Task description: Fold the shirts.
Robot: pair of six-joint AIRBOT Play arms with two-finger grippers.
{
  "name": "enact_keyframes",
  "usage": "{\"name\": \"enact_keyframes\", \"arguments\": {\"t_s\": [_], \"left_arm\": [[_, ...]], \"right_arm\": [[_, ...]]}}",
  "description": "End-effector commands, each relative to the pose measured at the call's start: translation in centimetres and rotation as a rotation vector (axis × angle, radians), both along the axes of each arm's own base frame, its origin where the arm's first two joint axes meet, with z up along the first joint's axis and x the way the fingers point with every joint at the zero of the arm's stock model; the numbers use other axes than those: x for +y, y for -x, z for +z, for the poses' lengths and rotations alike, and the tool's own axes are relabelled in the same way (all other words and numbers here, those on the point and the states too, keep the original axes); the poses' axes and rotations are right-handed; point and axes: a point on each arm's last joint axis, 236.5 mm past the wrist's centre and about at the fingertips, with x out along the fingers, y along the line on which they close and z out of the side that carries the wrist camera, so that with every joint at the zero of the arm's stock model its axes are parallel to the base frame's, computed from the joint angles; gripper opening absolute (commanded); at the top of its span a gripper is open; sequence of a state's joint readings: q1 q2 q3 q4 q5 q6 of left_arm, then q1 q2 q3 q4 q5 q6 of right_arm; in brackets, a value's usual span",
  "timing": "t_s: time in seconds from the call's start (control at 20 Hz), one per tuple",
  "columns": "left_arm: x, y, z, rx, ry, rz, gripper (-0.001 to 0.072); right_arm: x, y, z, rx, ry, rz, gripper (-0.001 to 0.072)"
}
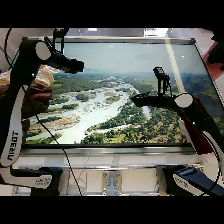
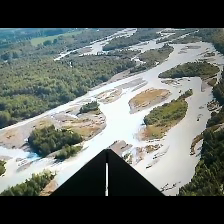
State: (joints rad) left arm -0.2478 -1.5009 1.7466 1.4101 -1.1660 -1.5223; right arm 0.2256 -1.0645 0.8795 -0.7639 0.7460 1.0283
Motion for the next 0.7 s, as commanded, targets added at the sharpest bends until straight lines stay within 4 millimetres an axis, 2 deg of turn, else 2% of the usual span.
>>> {"name": "enact_keyframes", "arguments": {"t_s": [0.0,0.45,0.65], "left_arm": [[0.04,-0.04,0.01,-0.001,0.000,0.001,0.0009],[0.04,-0.04,0.02,-0.001,0.000,0.000,0.0010],[-0.10,-0.79,0.61,-0.040,0.012,0.007,0.0009]], "right_arm": [[0.01,0.01,-0.02,0.000,0.000,0.000,0.0314],[0.00,-0.01,-0.01,0.000,0.000,0.000,0.0314],[-0.04,-0.07,0.01,-0.003,0.001,-0.002,0.0314]]}}
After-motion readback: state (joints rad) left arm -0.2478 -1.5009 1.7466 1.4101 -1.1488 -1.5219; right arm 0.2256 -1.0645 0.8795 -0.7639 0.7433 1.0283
